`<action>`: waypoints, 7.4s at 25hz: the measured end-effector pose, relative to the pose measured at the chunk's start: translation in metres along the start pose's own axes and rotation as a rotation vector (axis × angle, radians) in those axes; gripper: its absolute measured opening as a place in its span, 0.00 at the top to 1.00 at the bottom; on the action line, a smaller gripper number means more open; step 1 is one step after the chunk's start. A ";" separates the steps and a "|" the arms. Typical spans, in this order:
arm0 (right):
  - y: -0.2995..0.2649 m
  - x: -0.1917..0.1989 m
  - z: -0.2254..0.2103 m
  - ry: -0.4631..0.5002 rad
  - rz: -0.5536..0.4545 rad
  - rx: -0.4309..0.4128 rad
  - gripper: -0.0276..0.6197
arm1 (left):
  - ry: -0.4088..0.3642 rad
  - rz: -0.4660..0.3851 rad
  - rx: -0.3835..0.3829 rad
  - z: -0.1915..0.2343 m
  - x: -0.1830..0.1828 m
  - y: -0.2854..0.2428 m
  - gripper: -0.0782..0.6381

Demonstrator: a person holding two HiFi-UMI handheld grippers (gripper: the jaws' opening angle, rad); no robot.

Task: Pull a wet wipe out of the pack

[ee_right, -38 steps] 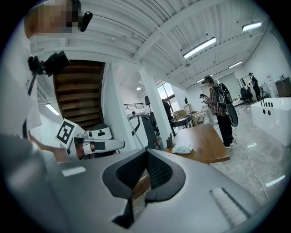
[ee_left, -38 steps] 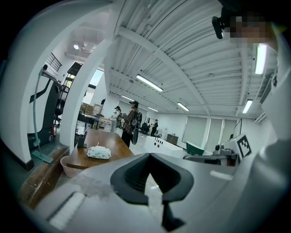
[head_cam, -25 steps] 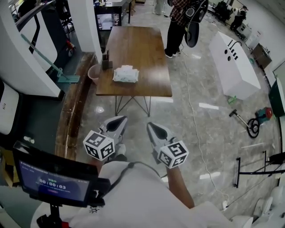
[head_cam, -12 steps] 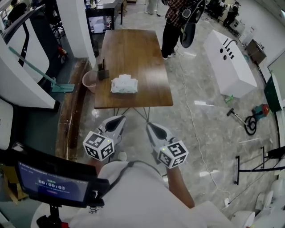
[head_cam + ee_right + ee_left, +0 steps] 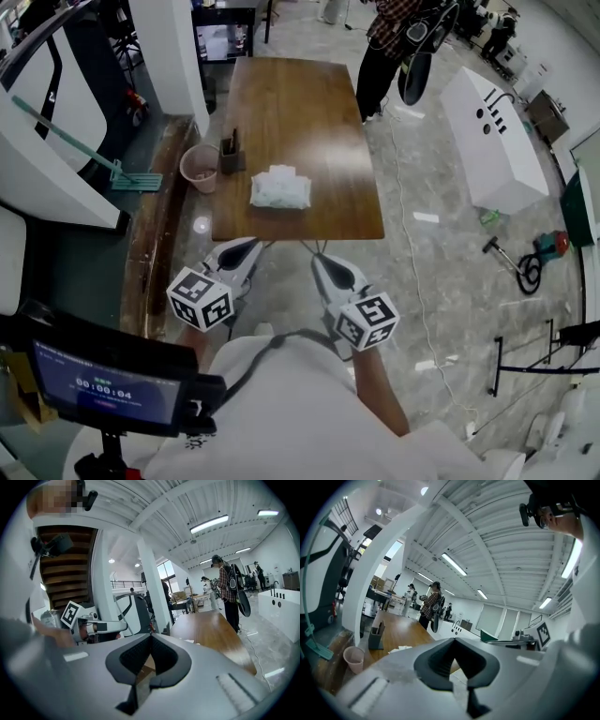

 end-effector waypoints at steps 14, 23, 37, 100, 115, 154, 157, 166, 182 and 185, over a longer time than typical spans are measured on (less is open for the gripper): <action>-0.075 -0.008 -0.053 -0.016 0.055 -0.053 0.95 | 0.059 0.039 -0.137 0.072 0.006 -0.032 0.88; -0.139 -0.049 -0.104 0.047 0.078 -0.200 0.95 | 0.037 -0.006 -0.276 0.106 -0.034 -0.082 0.88; -0.200 -0.052 -0.189 0.073 0.183 -0.350 0.95 | 0.068 0.033 -0.449 0.141 -0.035 -0.170 0.88; -0.304 0.093 -0.199 0.125 0.625 -0.128 0.83 | 0.053 0.454 -0.329 0.251 0.094 -0.220 0.88; -0.317 0.109 -0.199 0.184 0.749 -0.104 0.88 | 0.058 0.442 -0.297 0.248 0.092 -0.219 0.88; -0.280 0.043 -0.193 0.129 0.473 -0.114 0.94 | -0.010 0.386 -0.311 0.215 0.069 -0.222 0.83; -0.276 0.032 -0.193 0.135 0.442 -0.111 0.94 | -0.012 0.382 -0.327 0.216 0.066 -0.218 0.83; -0.261 0.010 -0.194 0.133 0.367 -0.097 0.94 | -0.017 0.373 -0.357 0.213 0.059 -0.210 0.83; -0.237 -0.029 -0.201 0.145 0.234 -0.080 0.94 | -0.050 0.355 -0.362 0.197 0.047 -0.217 0.83; -0.232 -0.040 -0.200 0.146 0.200 -0.079 0.94 | -0.058 0.337 -0.361 0.194 0.040 -0.218 0.83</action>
Point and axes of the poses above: the fingertips, and each gripper's own axes: y backward along the fingers, z to its left, x out of its underside, the point moved 5 cm from there along y, backward along the fingers, and after that the axes turned 1 degree about -x, right-handed, at the moved point
